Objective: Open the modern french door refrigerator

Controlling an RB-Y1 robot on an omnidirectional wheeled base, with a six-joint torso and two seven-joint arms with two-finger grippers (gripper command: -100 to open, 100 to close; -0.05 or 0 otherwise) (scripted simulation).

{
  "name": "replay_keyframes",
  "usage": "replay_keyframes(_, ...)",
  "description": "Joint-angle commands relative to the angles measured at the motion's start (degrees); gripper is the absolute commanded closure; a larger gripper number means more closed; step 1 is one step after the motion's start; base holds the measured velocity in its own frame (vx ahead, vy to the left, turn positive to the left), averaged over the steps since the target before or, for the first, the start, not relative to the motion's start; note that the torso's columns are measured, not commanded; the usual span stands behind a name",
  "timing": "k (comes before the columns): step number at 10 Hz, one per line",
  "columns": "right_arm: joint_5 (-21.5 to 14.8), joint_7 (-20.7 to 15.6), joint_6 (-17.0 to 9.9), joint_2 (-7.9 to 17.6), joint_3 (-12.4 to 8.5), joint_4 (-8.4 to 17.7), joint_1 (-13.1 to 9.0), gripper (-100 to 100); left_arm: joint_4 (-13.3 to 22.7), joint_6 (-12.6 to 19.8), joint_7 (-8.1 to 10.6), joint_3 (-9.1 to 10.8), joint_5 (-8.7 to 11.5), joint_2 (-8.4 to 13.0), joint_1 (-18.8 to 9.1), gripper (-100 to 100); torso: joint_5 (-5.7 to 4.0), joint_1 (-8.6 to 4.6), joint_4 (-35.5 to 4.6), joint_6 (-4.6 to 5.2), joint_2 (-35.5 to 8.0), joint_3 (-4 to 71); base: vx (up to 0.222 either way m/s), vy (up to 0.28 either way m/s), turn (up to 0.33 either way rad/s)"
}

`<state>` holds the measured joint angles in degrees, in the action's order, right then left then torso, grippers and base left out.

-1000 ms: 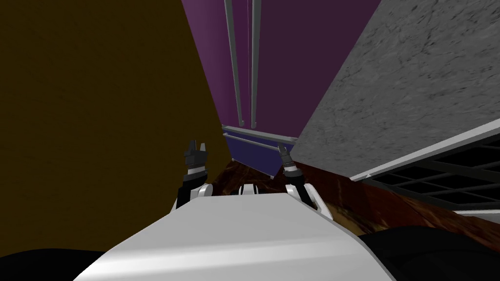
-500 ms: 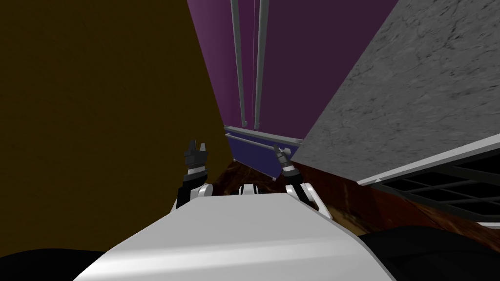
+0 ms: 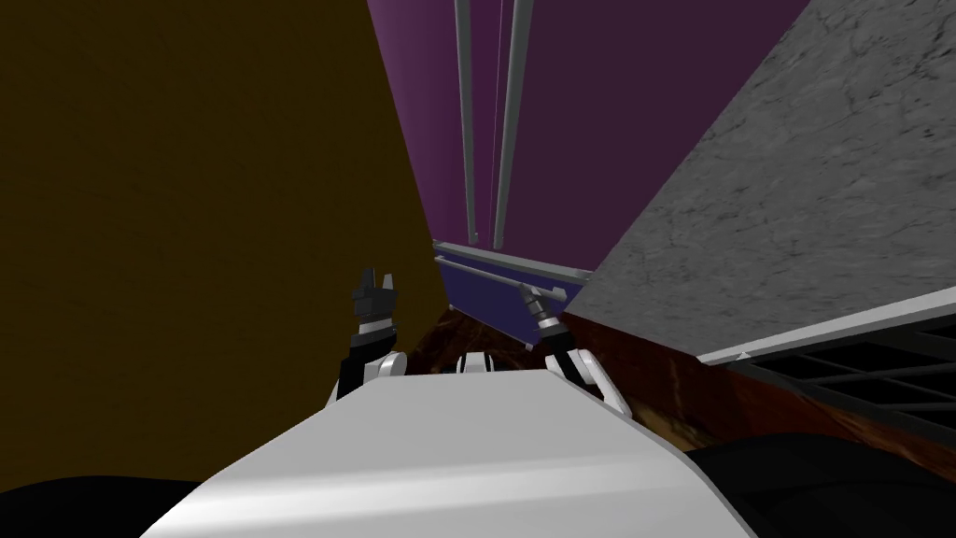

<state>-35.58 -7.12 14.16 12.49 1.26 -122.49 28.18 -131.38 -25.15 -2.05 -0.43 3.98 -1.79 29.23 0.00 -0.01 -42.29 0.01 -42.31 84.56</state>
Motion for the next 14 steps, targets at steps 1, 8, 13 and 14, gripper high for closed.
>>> replay_keyframes(1, -4.69, -1.92, -2.81, 0.44, 0.00, 1.41, -0.58, -100, 0.00, 0.00, 0.00, 0.00, 0.00, 0.00, 0.00, 0, 0.00, 0.01, 0.00, -0.02, 0.01, 0.00, 0.043, 0.036, 0.036)
replay_keyframes(8, -16.28, -7.25, -10.40, 0.86, 0.31, 4.75, -1.33, -100, 0.00, 0.00, 0.00, 0.00, 0.00, 0.00, 0.00, 0, -0.01, 0.00, 0.00, -0.03, 0.03, 0.00, 0.049, 0.039, 0.043)
replay_keyframes(13, -24.16, -10.91, -15.64, 1.04, 0.52, 7.20, -1.88, -100, 0.00, 0.00, 0.00, 0.00, 0.00, 0.00, 0.00, 0, -0.02, -0.02, 0.00, -0.02, 0.04, 0.01, 0.040, 0.039, 0.041)
replay_keyframes(14, -26.00, -12.75, -17.30, 1.13, 0.63, 8.50, -2.17, -100, 0.00, 0.00, 0.00, 0.00, 0.00, 0.00, 0.00, 0, 0.00, 0.01, 0.01, -0.01, 0.04, 0.03, 0.068, 0.043, 0.058)
